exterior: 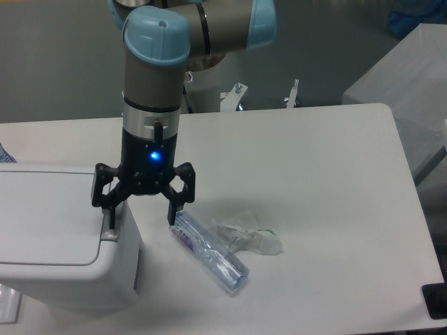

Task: Open the trash can
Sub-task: 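Press down on the trash can lid button with the gripper finger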

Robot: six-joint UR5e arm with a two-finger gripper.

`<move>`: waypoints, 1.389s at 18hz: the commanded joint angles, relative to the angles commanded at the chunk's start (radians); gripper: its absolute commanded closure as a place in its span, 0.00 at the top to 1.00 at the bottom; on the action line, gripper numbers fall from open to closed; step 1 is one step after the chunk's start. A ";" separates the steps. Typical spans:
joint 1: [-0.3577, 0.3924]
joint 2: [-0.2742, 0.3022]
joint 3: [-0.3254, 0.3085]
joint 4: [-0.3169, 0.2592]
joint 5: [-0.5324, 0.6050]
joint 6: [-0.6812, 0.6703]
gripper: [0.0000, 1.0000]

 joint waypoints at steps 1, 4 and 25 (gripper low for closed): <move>0.000 0.000 0.000 0.000 0.000 0.000 1.00; 0.000 -0.002 0.000 0.002 0.000 0.000 1.00; 0.000 -0.018 0.000 0.006 0.002 0.003 1.00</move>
